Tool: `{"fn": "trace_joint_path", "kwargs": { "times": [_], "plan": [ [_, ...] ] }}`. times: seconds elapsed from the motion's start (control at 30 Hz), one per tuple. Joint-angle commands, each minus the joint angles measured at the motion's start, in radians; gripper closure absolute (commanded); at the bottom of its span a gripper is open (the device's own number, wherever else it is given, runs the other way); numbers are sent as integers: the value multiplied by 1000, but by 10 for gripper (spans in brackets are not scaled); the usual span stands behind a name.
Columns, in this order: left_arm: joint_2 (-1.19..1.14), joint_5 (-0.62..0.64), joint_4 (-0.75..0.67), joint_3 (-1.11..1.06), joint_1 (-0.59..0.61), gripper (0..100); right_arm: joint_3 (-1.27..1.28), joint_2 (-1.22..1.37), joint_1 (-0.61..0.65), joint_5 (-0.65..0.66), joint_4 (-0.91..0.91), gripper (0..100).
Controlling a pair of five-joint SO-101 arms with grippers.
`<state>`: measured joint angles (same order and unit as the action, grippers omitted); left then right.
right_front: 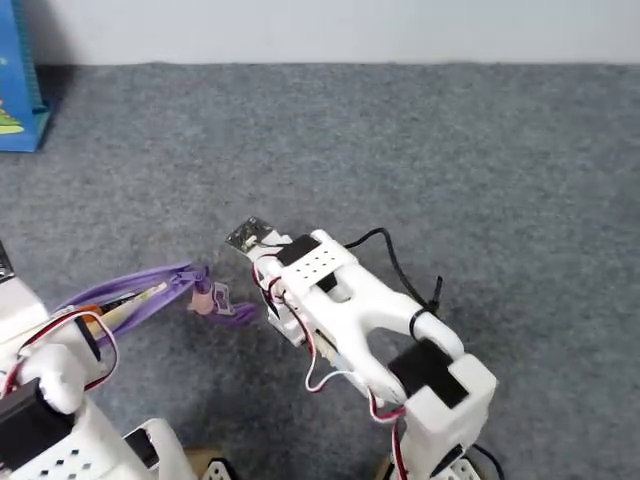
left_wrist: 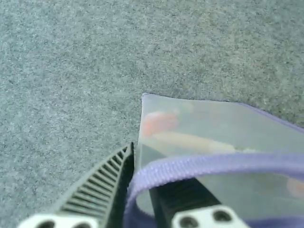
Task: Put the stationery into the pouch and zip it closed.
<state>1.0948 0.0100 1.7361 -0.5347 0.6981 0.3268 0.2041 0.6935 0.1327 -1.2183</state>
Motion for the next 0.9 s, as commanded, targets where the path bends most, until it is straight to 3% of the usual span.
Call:
{"fn": "trace_joint_path", "kwargs": {
  "times": [0.0,0.23,0.47,0.63,0.87],
  "plan": [
    [-6,-12,6,8,6,986,-25,-179,-7,0,-90,991],
    [-6,-12,8,10,6,986,-23,-585,-25,2,-246,991],
    [-6,-11,8,10,6,986,-31,-917,-16,-2,-254,991],
    [-6,-11,8,10,6,986,-32,-1076,90,-91,-157,991],
    [-6,-11,8,22,-38,986,-31,-1227,176,-193,117,991]
  ]
}}
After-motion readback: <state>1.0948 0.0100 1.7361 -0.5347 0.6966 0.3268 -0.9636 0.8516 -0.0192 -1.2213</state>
